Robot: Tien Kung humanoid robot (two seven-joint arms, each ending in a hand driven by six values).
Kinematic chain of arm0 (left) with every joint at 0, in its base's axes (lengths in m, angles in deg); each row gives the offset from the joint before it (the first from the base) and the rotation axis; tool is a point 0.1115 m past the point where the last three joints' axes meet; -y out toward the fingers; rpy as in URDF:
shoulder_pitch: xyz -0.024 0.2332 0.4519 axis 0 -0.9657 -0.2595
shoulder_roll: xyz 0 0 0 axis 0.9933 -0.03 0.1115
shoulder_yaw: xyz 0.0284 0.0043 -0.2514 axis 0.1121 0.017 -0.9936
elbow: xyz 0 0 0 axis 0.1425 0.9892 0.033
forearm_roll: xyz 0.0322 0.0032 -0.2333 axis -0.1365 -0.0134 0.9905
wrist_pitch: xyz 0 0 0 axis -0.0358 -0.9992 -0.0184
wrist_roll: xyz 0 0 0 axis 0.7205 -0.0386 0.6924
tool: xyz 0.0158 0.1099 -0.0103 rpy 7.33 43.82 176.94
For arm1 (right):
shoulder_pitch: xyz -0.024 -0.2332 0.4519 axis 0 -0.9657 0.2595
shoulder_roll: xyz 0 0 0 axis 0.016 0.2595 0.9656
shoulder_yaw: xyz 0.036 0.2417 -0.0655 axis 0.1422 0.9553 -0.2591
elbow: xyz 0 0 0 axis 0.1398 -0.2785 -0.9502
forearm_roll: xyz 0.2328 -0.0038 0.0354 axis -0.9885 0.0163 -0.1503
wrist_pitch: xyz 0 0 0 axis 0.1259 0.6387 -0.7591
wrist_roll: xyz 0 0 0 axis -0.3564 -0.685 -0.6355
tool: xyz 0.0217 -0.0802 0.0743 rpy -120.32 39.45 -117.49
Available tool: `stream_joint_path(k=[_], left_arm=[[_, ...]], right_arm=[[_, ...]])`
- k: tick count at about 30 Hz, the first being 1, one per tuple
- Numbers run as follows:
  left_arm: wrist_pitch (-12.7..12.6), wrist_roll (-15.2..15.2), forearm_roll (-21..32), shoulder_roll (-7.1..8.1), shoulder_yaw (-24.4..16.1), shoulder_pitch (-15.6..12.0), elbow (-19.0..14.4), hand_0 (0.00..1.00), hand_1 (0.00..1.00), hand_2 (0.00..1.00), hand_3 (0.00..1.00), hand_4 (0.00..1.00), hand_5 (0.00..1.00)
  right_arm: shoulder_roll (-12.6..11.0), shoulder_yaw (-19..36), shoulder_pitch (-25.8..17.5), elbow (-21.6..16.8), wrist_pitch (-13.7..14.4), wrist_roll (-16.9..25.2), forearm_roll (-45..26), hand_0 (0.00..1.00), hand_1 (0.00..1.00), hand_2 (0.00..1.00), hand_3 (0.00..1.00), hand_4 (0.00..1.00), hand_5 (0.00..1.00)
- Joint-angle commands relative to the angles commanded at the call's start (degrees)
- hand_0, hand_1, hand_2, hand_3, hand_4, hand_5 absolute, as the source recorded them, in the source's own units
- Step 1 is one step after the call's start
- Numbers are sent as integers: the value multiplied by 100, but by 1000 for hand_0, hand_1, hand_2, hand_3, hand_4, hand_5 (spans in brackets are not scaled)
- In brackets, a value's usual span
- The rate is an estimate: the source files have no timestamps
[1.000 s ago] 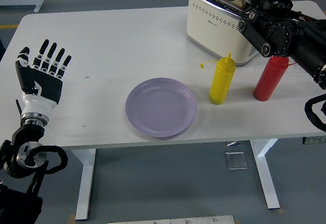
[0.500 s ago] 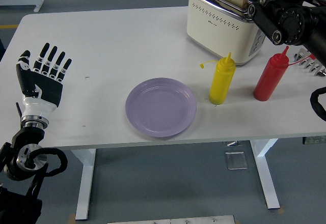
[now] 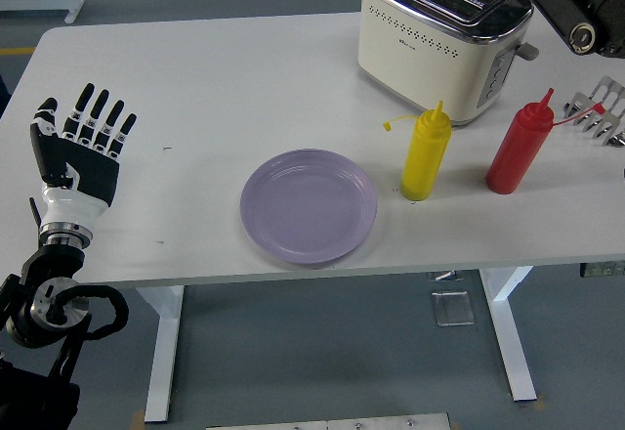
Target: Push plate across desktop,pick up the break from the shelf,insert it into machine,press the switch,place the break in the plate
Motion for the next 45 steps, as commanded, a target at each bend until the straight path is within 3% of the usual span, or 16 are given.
stream_joint_path(k=[11,22,35,45], left_arm=[[2,0,-2,-9,-17,6,-4,852,863,874,779,539,998],[4,-1,-7,-28,-43,15,1,853,864,875,781,540,998],[5,-3,-11,-48,-49,44,16,855,867,878,781,542,998],[8,-5,-15,-66,-42,27,26,857,868,879,778,544,998]], right_arm=[[-439,-361,-109,-1588,-1021,-247,-953,230,318,420,494,270,50],[-527,-1374,-245,-2966,-1804,-552,-2217,231,312,416,492,232,47],[-281,-2397,-403,-3325,-2194,-714,-3828,228,307,409,485,204,59],[-28,-2858,-694,-3183,-2086,-670,-4303,233,306,406,468,193,62]])
